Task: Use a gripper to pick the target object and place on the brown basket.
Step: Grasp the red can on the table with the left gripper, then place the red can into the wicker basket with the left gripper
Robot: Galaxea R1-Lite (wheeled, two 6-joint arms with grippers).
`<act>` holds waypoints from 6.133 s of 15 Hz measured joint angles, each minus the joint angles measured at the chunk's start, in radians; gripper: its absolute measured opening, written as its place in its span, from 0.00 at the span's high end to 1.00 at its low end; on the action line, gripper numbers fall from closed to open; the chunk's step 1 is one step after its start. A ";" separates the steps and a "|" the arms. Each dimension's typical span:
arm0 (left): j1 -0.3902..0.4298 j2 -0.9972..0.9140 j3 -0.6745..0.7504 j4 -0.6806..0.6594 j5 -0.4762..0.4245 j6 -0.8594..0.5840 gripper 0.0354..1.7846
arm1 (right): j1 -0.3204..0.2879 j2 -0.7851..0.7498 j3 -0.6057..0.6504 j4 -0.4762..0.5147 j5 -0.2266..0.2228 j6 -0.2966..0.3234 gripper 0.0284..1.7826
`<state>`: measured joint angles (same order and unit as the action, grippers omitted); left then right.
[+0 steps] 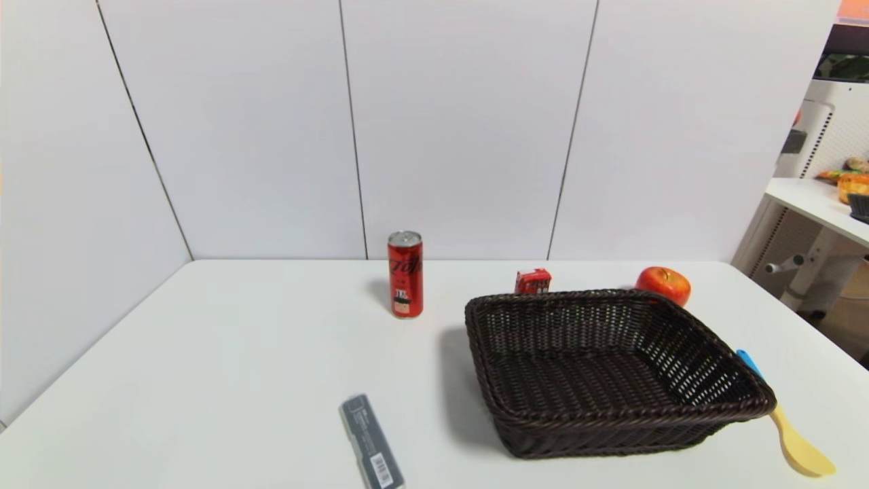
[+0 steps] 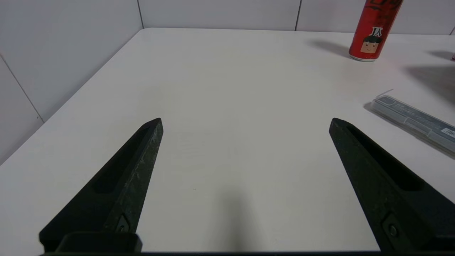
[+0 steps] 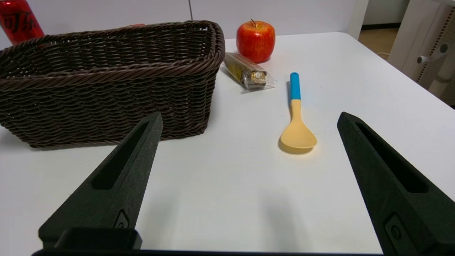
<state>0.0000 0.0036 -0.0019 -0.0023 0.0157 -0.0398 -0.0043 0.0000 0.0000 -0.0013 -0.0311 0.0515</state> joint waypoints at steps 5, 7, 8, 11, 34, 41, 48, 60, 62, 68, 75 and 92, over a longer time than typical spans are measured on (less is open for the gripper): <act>-0.004 0.113 -0.113 0.002 -0.003 0.016 0.06 | 0.000 0.000 0.000 0.000 0.000 0.001 0.05; -0.026 0.224 -0.220 0.002 -0.003 0.025 0.06 | 0.000 0.000 0.000 0.000 0.001 0.001 0.05; -0.038 0.289 -0.286 0.002 -0.004 0.034 0.06 | 0.000 0.000 0.000 0.000 0.000 0.000 0.05; -0.087 0.514 -0.536 0.003 -0.004 0.060 0.06 | 0.000 0.000 0.000 0.000 0.000 0.000 0.05; -0.408 1.947 -1.359 -0.508 -0.276 0.046 0.06 | 0.000 0.000 0.000 0.000 0.000 0.000 0.05; -0.407 2.069 -1.258 -0.689 -0.272 0.040 0.06 | 0.000 0.000 0.000 0.000 0.001 0.001 0.05; -0.408 2.199 -1.252 -0.799 -0.271 0.042 0.06 | 0.000 0.000 0.000 0.000 0.001 0.000 0.05; -0.405 2.345 -1.256 -0.888 -0.271 0.040 0.06 | 0.000 0.000 0.000 0.000 0.000 0.000 0.05; -0.405 2.351 -1.257 -0.890 -0.271 0.040 0.06 | 0.001 0.000 0.000 0.000 0.000 0.000 0.05; -0.404 2.353 -1.261 -0.903 -0.271 0.040 0.13 | 0.000 0.000 0.000 0.000 0.000 0.000 0.05; -0.403 2.350 -1.260 -0.902 -0.270 0.038 0.44 | 0.000 0.000 0.000 0.000 0.000 0.000 0.05; -0.732 1.970 -1.449 -0.593 -0.376 0.050 0.45 | 0.000 0.000 0.000 0.000 0.001 0.000 0.05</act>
<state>-0.7317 1.9734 -1.4513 -0.5951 -0.3598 0.0100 -0.0038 0.0000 0.0000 -0.0013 -0.0302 0.0519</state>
